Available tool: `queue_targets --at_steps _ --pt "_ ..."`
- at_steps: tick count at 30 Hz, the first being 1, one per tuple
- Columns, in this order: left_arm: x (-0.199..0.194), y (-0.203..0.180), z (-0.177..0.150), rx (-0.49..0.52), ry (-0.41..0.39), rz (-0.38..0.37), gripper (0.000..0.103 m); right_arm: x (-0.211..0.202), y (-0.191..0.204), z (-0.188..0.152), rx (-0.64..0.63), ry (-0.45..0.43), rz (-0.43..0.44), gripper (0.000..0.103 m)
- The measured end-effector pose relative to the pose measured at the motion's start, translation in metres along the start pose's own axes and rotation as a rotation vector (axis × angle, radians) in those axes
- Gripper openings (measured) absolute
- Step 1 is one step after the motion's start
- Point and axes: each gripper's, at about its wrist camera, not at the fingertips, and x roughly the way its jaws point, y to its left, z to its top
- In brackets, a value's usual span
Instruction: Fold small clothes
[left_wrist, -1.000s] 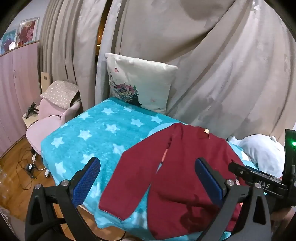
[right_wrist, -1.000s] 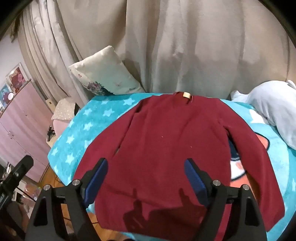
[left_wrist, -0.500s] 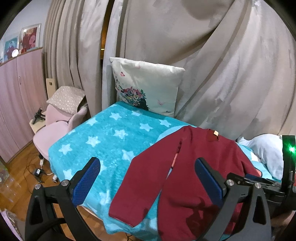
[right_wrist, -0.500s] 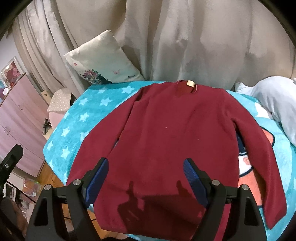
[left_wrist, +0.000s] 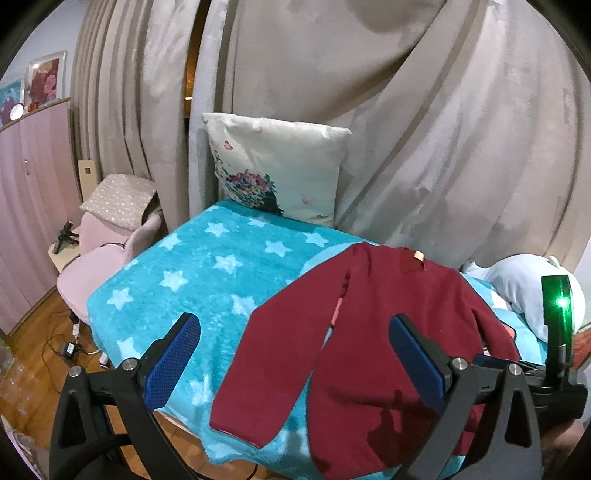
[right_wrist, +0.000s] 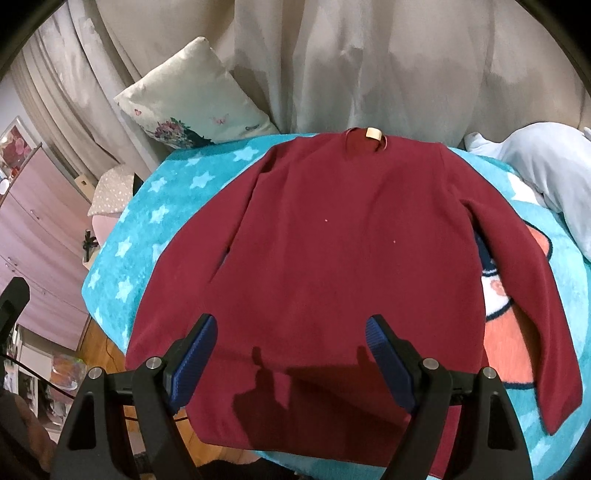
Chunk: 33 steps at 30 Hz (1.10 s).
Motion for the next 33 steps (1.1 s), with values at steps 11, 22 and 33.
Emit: queue_targets --at_steps 11,22,33 --pt "0.007 0.002 0.015 0.043 0.023 0.007 0.102 0.010 0.010 -0.001 -0.027 0.029 0.001 0.086" --pt "0.016 -0.003 0.023 0.009 0.087 -0.013 0.102 0.019 0.020 0.001 -0.060 0.049 -0.010 0.086" --pt "0.024 -0.008 0.019 0.005 0.121 -0.015 0.102 0.020 0.012 0.008 -0.039 0.043 -0.033 0.086"
